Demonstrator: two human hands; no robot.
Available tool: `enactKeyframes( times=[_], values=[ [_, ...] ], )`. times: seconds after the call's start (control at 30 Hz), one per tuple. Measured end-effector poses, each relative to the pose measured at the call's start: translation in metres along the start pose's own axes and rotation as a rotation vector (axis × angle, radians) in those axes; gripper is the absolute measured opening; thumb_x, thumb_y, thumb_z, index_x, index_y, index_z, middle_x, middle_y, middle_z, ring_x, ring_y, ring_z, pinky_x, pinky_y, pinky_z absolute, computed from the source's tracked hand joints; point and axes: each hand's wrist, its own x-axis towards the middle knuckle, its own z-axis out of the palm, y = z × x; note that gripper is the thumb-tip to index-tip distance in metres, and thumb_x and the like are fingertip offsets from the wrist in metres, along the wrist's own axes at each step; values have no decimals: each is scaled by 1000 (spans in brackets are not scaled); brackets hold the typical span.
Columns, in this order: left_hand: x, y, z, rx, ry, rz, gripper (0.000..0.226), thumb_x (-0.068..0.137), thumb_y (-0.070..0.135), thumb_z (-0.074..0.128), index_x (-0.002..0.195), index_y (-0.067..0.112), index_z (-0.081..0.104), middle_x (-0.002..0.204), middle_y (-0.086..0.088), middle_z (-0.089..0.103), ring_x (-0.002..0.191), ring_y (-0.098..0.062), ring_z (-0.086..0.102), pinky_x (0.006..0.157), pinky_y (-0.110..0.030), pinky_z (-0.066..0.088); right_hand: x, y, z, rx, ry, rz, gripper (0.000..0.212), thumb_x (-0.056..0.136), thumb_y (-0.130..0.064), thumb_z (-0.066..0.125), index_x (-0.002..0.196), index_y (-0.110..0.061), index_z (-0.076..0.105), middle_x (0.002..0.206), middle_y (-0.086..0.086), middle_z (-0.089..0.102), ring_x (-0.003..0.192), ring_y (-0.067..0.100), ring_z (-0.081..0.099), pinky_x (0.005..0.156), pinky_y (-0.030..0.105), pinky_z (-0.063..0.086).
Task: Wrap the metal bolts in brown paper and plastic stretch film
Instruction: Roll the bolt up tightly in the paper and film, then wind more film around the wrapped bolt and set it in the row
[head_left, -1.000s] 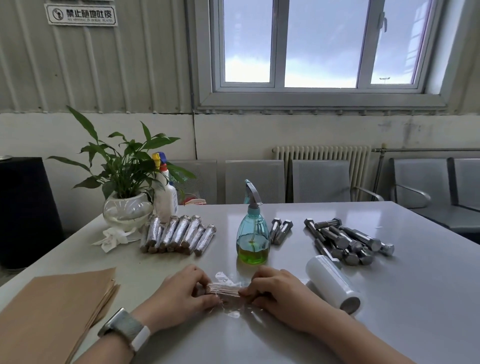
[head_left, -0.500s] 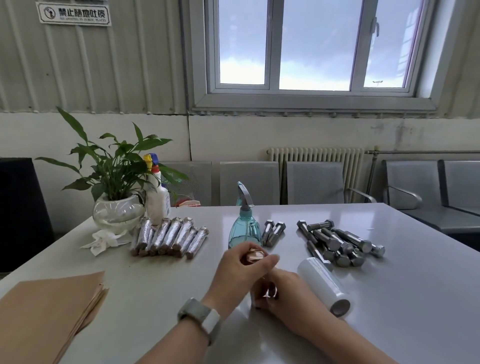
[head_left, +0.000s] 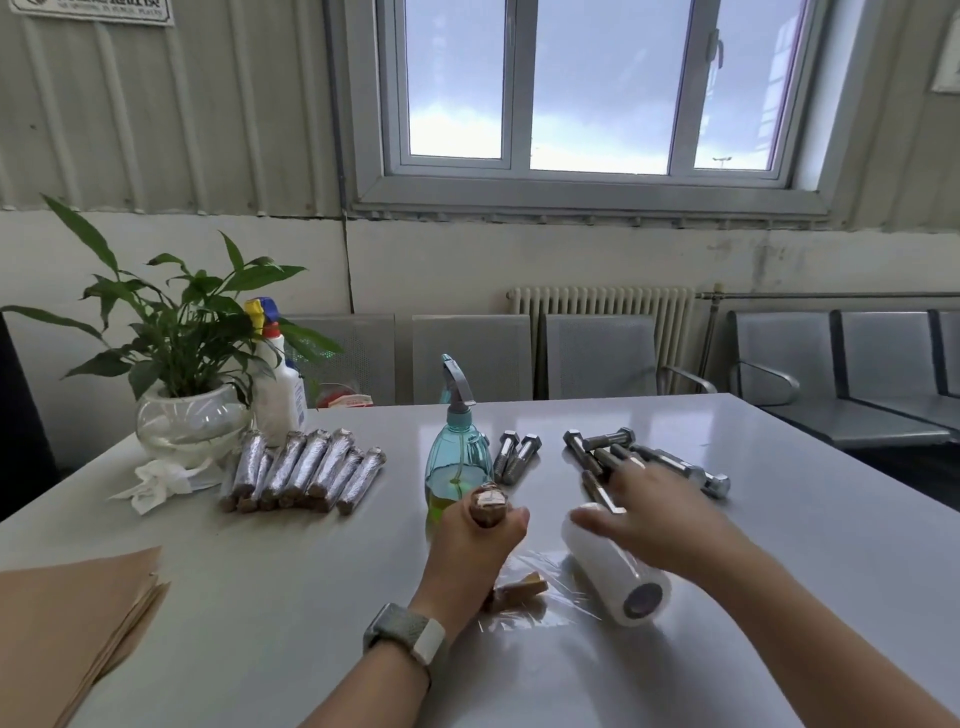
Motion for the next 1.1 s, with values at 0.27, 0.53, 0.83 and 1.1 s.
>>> enactKeyframes(
  times=[0.27,0.53,0.83,1.1],
  values=[
    [2,-8,-1,-33,-54,-33,14,83,25,69,83,11,70,72,8,63,64,-3,53,61,-7,43,0,-4,4,614,-385,342,48,78,-53,69,101,-12,59,89,9,63,72,22,67,68,35,58],
    [3,-9,3,-172,-203,-134,78,57,75,71,92,6,62,77,-8,69,65,-27,61,54,-29,50,19,-40,-25,839,-420,271,48,79,-47,71,104,-11,51,88,15,60,58,22,67,50,29,55],
    [-2,-6,5,-129,-231,-63,41,75,59,67,66,25,45,45,3,42,37,-17,39,42,-25,34,27,-34,-24,923,-405,313,65,67,-51,79,110,-11,52,92,17,60,72,30,66,46,25,50],
    [-12,15,-8,-157,-391,-151,44,84,63,53,89,20,44,57,4,38,40,-6,30,36,-18,27,17,-13,-28,947,-430,339,55,65,-45,81,104,-15,57,94,17,63,75,31,66,84,49,55]
  ],
)
